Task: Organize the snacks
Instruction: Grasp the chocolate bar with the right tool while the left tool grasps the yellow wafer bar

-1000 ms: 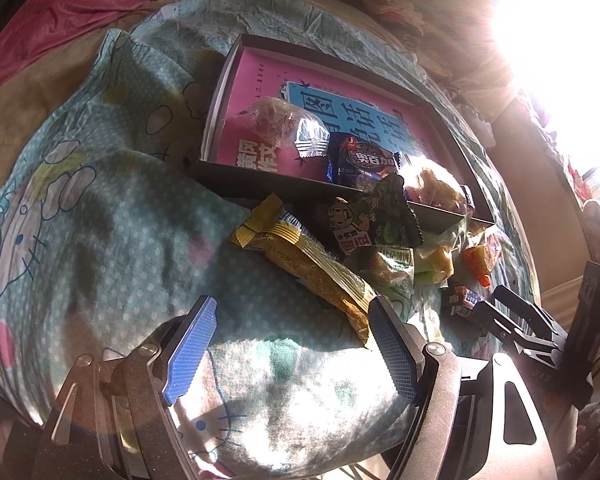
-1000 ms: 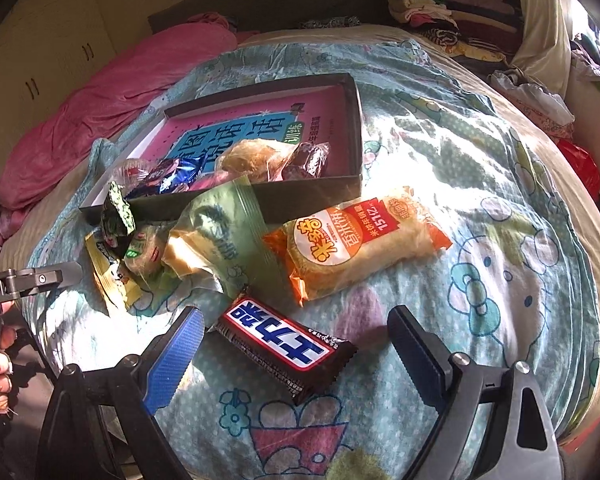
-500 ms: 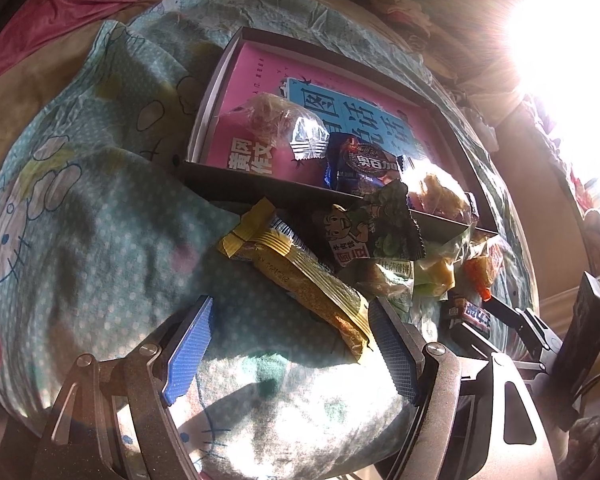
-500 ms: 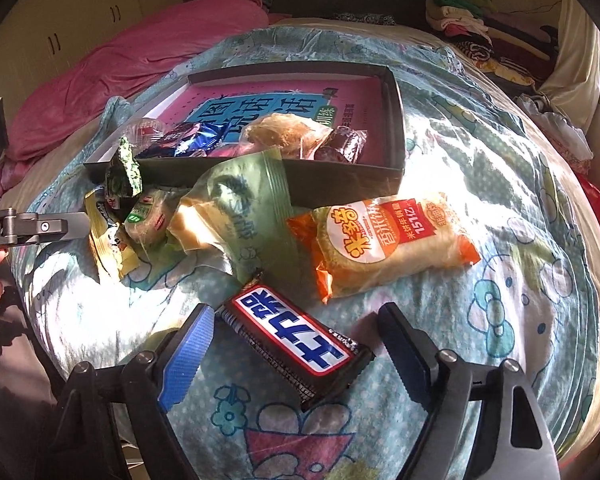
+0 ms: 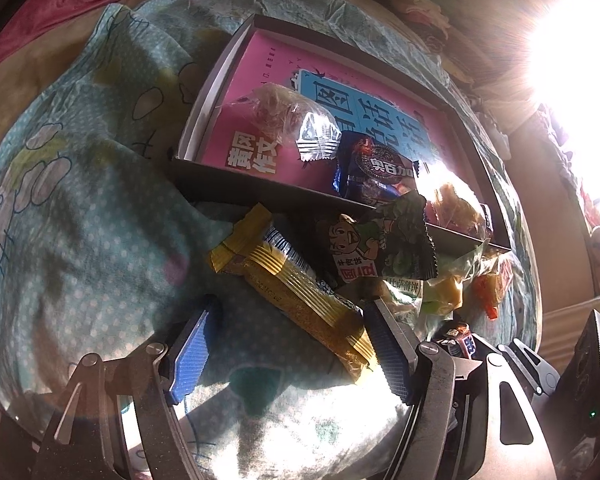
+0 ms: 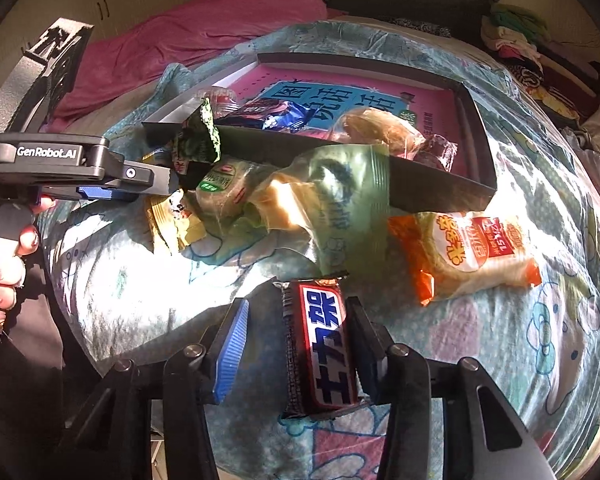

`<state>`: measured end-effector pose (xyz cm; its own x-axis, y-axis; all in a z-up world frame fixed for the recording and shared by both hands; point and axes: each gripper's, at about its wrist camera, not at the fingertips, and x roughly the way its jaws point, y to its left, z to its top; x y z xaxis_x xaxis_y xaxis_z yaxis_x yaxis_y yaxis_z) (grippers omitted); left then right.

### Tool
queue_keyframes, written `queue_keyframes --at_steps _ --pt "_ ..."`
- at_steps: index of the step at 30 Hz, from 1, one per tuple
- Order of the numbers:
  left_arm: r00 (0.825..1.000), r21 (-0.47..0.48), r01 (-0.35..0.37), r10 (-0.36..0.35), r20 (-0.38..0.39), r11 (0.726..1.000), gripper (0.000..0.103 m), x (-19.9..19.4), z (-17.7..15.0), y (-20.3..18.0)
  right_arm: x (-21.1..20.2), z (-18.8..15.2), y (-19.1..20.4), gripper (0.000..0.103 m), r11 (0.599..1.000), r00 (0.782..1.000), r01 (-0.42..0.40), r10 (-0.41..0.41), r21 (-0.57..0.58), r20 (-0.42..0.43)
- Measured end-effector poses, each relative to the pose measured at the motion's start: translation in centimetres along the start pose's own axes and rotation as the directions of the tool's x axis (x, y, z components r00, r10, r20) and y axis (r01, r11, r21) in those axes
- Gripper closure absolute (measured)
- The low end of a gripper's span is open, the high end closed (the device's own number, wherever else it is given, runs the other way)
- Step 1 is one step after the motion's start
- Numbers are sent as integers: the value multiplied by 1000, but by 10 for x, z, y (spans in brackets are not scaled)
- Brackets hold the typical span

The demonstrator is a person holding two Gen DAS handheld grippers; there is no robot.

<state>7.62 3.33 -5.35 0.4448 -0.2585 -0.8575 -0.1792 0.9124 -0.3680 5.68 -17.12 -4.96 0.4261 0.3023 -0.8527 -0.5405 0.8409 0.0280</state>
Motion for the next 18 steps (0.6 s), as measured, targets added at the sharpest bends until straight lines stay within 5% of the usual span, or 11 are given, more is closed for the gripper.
queue_keyframes --at_steps 5,10,18 --pt "1000 -9 -12 12 -6 1000 35 4 3 -2 1 0 -5 57 1000 1000 -15 15 25 -2" --pt "1000 -34 -18 18 -23 999 55 7 10 -5 2 1 -7 60 999 1000 -13 13 34 -1" --pt "998 -130 22 -30 -58 991 64 6 9 -1 1 0 -15 69 996 1000 -27 26 80 9"
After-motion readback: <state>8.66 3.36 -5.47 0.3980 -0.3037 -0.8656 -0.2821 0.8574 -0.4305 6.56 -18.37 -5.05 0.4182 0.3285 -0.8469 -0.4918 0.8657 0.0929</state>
